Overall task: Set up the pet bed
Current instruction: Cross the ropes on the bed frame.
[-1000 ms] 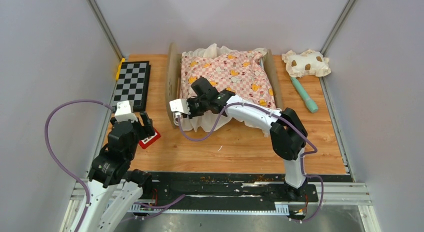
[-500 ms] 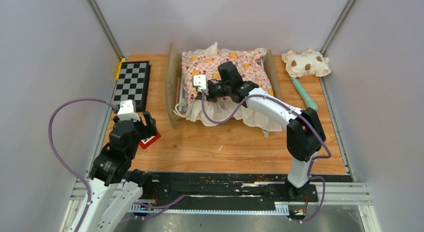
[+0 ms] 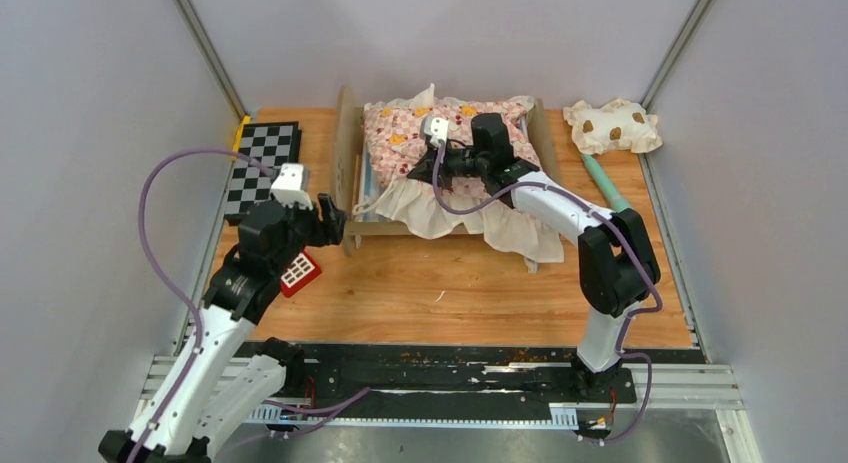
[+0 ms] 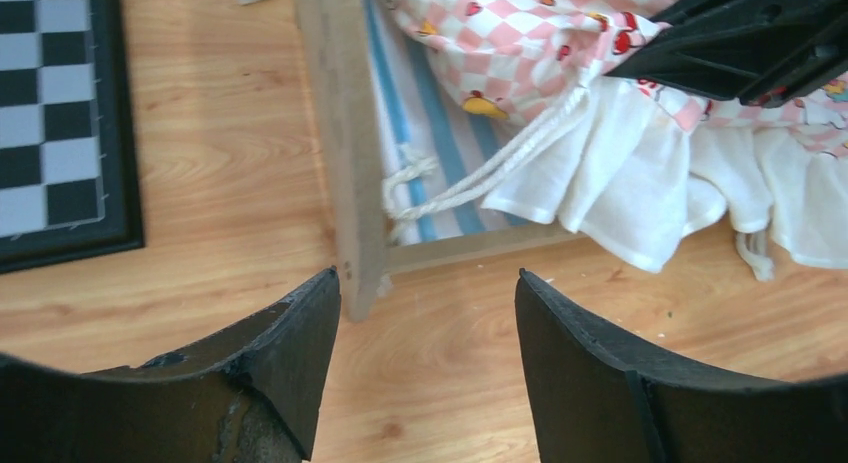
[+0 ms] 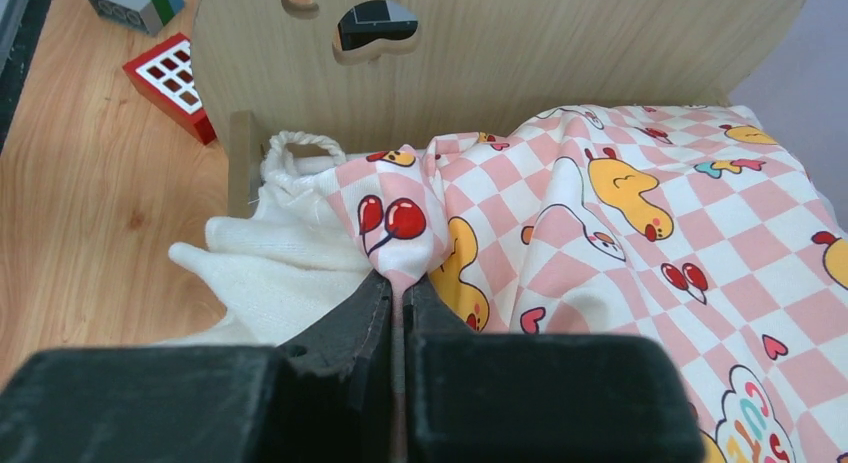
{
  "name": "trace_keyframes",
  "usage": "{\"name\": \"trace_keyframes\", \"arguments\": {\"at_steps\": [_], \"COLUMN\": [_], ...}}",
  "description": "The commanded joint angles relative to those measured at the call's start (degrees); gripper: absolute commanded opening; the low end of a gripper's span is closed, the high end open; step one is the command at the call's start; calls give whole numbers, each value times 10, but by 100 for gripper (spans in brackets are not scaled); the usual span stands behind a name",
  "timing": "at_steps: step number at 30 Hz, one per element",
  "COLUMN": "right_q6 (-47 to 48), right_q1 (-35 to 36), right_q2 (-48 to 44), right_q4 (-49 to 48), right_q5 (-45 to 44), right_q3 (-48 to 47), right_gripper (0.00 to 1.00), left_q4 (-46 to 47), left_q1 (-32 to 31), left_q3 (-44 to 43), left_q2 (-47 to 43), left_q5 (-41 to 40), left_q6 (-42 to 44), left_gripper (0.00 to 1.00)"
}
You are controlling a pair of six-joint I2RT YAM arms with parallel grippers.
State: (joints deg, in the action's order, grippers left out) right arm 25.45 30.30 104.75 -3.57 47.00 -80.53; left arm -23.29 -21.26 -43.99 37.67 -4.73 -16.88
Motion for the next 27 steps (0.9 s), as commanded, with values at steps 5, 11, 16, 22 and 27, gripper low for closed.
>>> {"name": "trace_keyframes", "arguments": {"at_steps": [5, 11, 16, 22, 27], "right_q6": [-106, -171, -220, -245, -250], "right_q1": [-13, -13, -12, -11, -11], "right_q2": [-20, -19, -11, -4, 5], "right_q4": [-84, -63, -15, -6, 23], "right_q5": [23, 0, -22, -21, -21], "right_q3": [-8, -34, -70, -83, -106], "right_gripper": [3, 3, 0, 0, 0], "left_q4": [81, 154, 180, 178, 178], "left_q1": [0, 0, 0, -1, -1], "left_q3": [-78, -84, -104, -144, -169], "left_q2": [122, 169, 196, 231, 263], "left_q5": [124, 142, 137, 156, 179], "left_q6": [38, 82, 132, 175, 204], "left_gripper": [68, 66, 66, 56, 52]}}
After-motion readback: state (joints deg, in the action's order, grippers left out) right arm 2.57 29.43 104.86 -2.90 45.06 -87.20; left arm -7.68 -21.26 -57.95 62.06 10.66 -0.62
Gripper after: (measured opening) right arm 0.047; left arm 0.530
